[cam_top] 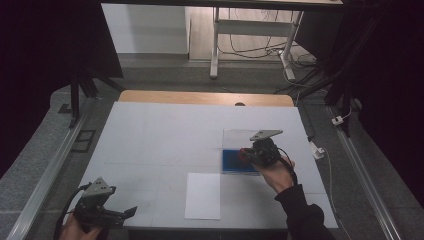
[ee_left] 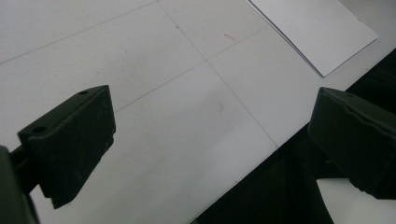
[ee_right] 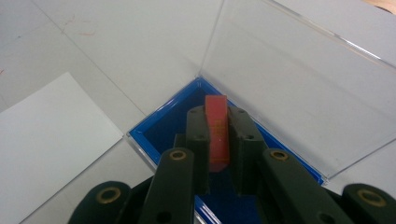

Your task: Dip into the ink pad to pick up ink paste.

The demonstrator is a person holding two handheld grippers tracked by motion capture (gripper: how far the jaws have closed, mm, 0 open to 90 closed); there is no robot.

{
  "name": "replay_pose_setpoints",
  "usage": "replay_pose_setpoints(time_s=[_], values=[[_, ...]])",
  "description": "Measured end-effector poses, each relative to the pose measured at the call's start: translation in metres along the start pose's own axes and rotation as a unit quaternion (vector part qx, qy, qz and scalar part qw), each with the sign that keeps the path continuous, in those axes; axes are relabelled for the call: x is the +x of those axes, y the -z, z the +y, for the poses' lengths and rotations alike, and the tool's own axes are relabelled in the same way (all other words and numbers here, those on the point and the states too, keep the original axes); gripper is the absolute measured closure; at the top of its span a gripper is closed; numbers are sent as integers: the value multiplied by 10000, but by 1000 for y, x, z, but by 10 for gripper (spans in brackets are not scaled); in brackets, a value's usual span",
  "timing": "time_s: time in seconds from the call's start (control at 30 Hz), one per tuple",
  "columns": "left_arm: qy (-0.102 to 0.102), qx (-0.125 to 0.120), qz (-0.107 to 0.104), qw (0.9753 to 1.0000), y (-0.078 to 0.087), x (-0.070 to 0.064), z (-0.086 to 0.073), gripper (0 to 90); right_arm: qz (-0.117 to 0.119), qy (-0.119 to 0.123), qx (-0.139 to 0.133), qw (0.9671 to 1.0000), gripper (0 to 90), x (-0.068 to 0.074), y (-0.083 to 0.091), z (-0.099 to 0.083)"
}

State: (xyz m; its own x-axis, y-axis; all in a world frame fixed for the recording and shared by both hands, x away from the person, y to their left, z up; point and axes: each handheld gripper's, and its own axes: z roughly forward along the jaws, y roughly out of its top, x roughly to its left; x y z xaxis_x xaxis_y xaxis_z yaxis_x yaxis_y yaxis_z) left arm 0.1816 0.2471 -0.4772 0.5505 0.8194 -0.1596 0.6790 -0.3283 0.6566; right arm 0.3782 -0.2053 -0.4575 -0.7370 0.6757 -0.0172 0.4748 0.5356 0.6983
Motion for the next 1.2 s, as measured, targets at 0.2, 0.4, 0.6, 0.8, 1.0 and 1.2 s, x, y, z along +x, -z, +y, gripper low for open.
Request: replay_pose_setpoints(time_s=[0.2,0.4,0.6,0.8,1.0,1.2], values=[[-25,14,2,10000,0,0,0,13,-25,-16,86,10000,794,-2,-3,-1],[-17,16,-15,10000,0,0,0,12,-67,20,176,9998,795,-5,-7,-4],[-7,9,-33,10000,0,1,0,13,-72,-32,322,9995,795,-9,-14,-8],[-8,16,-45,10000,0,1,0,13,-95,-45,441,9990,796,-13,-20,-11],[24,24,-71,10000,0,2,0,12,-117,-109,452,9989,798,-14,-21,-11],[21,47,-63,10000,-1,2,1,13,-368,209,594,9973,799,-2,-23,-8]])
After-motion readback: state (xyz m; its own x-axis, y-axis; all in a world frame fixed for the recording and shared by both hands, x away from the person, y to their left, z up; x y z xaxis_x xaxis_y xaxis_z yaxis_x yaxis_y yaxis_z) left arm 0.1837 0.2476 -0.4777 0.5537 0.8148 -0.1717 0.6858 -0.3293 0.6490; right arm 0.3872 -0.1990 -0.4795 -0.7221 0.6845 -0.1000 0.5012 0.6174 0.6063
